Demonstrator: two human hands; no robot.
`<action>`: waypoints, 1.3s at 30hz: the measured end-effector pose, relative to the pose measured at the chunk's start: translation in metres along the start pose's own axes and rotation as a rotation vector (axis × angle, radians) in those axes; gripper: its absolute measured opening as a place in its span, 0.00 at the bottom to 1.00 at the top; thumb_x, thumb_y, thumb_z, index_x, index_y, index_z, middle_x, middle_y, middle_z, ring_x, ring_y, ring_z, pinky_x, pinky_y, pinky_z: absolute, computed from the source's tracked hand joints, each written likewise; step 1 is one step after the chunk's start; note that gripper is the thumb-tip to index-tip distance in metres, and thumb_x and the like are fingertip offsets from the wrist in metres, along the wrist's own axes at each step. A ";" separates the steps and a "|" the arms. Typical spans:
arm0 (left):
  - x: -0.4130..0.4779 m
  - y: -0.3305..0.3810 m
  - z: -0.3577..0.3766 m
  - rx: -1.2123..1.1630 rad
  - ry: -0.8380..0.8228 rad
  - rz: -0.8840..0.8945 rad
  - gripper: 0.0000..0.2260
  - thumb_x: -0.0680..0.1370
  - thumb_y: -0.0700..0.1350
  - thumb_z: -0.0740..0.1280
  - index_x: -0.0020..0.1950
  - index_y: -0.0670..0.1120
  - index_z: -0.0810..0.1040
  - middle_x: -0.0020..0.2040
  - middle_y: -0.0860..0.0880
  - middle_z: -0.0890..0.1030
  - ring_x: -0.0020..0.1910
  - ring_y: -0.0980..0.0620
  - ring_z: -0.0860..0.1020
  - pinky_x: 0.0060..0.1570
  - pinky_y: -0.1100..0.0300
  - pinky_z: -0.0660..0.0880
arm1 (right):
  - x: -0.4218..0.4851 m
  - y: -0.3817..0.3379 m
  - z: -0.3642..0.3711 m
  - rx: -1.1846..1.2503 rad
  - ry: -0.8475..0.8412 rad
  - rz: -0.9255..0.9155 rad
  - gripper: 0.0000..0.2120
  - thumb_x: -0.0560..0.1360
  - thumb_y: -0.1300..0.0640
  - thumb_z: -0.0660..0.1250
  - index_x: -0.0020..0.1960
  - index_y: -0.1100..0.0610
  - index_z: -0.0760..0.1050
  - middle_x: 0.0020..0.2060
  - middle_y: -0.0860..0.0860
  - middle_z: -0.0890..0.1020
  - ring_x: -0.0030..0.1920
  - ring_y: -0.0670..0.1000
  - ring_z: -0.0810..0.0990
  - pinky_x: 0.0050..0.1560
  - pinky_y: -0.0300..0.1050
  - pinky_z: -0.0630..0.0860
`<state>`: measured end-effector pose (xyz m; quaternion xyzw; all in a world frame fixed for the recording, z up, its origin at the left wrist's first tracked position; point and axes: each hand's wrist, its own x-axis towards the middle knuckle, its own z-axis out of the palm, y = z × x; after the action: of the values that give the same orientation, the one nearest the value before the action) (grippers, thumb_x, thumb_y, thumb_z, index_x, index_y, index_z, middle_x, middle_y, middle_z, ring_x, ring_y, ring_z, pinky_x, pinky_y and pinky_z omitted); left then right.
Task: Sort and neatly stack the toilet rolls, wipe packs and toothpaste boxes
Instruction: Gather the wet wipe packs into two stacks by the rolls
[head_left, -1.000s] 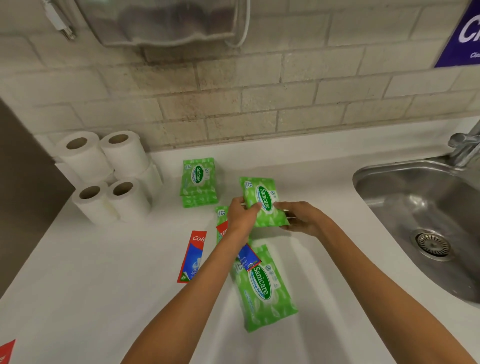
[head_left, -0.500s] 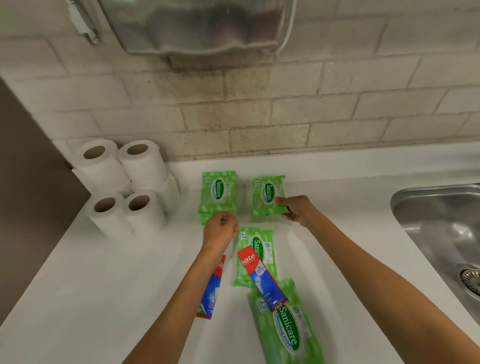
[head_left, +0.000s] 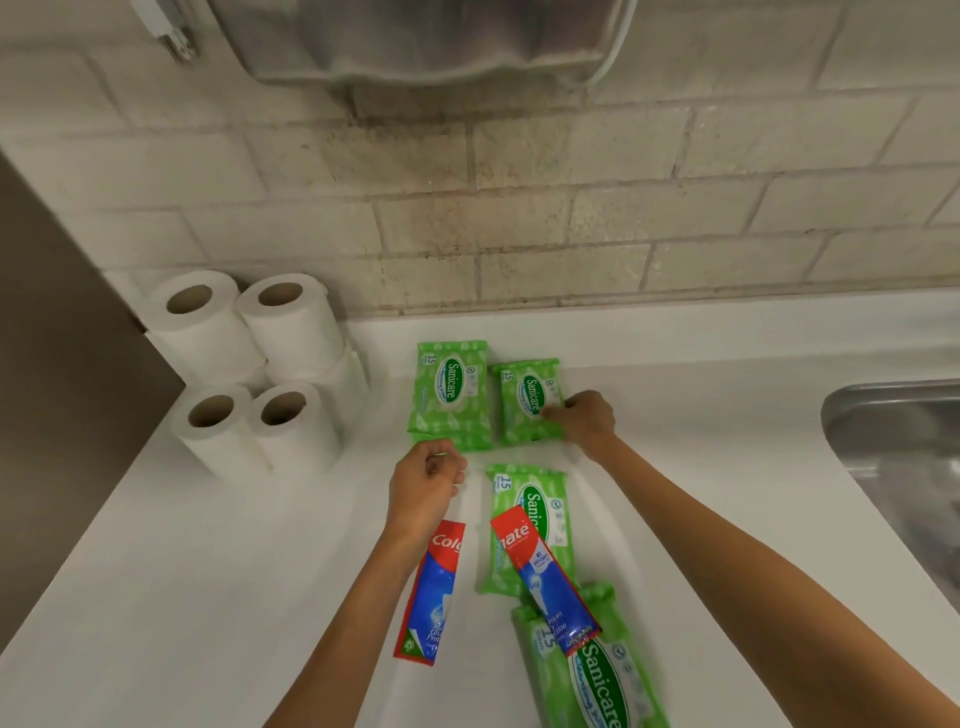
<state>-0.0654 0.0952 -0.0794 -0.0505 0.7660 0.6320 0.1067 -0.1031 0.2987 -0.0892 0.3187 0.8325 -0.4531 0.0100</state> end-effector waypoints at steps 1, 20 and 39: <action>0.000 -0.001 0.000 0.009 -0.003 -0.002 0.06 0.79 0.38 0.61 0.54 0.43 0.74 0.41 0.49 0.80 0.39 0.54 0.78 0.41 0.65 0.74 | -0.002 0.000 -0.001 -0.044 -0.016 -0.021 0.11 0.71 0.54 0.71 0.39 0.61 0.75 0.36 0.54 0.78 0.37 0.52 0.77 0.39 0.43 0.73; -0.003 -0.012 -0.002 0.104 -0.016 0.002 0.09 0.79 0.39 0.61 0.58 0.42 0.73 0.47 0.45 0.79 0.39 0.54 0.77 0.45 0.61 0.75 | 0.003 0.004 0.009 -0.093 -0.060 -0.127 0.31 0.69 0.53 0.74 0.68 0.59 0.69 0.64 0.57 0.76 0.65 0.56 0.74 0.62 0.47 0.69; -0.047 -0.027 0.040 0.617 -0.025 0.047 0.22 0.73 0.53 0.69 0.61 0.41 0.73 0.57 0.43 0.77 0.54 0.46 0.77 0.51 0.56 0.72 | -0.063 0.052 -0.004 0.047 -0.049 -0.021 0.23 0.71 0.48 0.71 0.60 0.60 0.74 0.56 0.59 0.81 0.57 0.58 0.79 0.59 0.49 0.74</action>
<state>-0.0104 0.1260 -0.1016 0.0096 0.9212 0.3725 0.1116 -0.0235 0.2889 -0.1063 0.2989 0.8244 -0.4803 0.0184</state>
